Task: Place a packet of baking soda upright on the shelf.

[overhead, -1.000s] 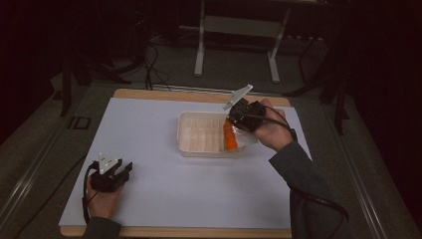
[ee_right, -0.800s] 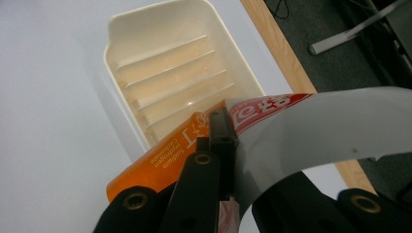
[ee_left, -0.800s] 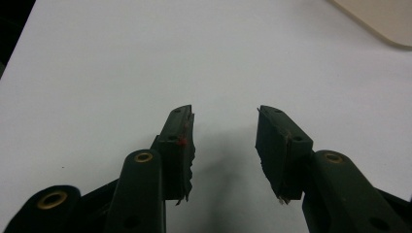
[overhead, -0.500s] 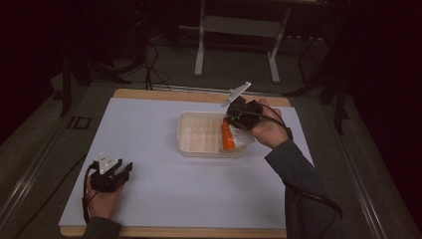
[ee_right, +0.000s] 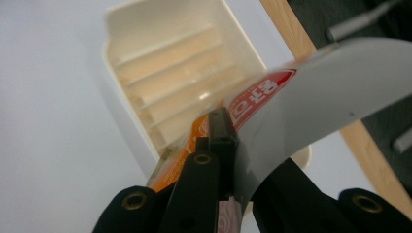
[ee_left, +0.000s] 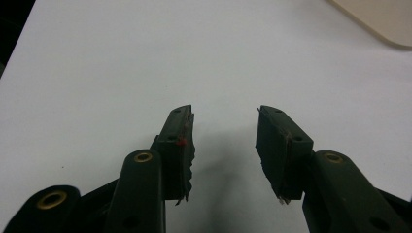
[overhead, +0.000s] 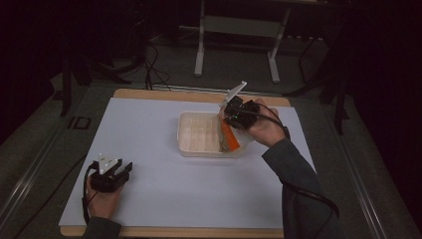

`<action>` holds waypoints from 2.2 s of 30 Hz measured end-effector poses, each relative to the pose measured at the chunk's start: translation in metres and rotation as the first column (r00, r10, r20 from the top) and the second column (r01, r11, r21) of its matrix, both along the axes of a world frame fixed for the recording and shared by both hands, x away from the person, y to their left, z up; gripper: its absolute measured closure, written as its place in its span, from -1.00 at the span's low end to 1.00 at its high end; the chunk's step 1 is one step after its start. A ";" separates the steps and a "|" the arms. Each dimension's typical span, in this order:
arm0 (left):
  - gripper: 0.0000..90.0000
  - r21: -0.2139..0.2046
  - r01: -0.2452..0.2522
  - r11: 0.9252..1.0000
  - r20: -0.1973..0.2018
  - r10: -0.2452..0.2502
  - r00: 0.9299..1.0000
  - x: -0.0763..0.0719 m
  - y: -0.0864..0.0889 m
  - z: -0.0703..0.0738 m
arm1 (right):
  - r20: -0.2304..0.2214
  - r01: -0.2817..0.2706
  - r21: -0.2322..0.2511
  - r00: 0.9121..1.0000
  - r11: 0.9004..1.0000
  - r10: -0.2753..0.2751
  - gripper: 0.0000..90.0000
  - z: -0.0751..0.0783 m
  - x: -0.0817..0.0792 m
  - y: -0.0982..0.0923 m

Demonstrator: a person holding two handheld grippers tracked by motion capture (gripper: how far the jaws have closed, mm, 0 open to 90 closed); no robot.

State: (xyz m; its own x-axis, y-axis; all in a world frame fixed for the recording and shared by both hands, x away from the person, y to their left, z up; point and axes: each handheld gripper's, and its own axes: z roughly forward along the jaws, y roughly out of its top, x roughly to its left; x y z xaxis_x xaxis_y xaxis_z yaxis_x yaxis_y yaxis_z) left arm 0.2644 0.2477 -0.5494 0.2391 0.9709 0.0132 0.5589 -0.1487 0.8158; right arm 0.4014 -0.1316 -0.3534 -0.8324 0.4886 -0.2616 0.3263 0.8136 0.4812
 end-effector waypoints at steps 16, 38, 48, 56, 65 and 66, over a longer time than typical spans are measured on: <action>0.26 0.002 0.002 1.000 -0.002 -0.002 1.000 0.000 0.000 0.000 | -0.130 0.289 0.098 0.953 0.952 -0.275 0.99 0.002 0.018 -0.012; 0.26 0.000 -0.003 1.000 0.004 0.003 1.000 0.000 0.000 0.000 | -0.068 0.353 0.240 0.935 0.904 -0.348 0.54 0.013 0.016 -0.029; 0.26 -0.004 -0.009 1.000 0.006 0.009 1.000 -0.001 0.000 0.001 | -0.068 0.345 0.343 0.937 0.874 -0.343 0.41 0.030 0.002 -0.052; 0.26 0.000 -0.010 1.000 0.009 0.010 1.000 -0.002 0.000 0.001 | -0.065 0.339 0.377 0.938 0.862 -0.341 0.38 0.031 -0.012 -0.076; 0.26 -0.005 -0.013 1.000 0.015 0.013 1.000 -0.002 0.000 0.002 | -0.087 0.344 0.485 0.934 0.804 -0.347 0.39 0.015 -0.026 -0.106; 0.26 -0.005 -0.013 1.000 0.016 0.013 1.000 -0.002 0.000 0.002 | -0.089 0.342 0.503 0.934 0.794 -0.346 0.39 0.012 -0.028 -0.109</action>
State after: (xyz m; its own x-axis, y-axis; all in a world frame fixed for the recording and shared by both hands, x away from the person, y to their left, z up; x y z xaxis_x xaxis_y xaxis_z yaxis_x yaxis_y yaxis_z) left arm 0.2623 0.2478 -0.5477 0.2261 0.9740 0.0122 0.5478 -0.1375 0.8253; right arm 0.3735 -0.2410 -0.3412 -0.5829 0.8070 0.0948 0.5333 0.2919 0.7940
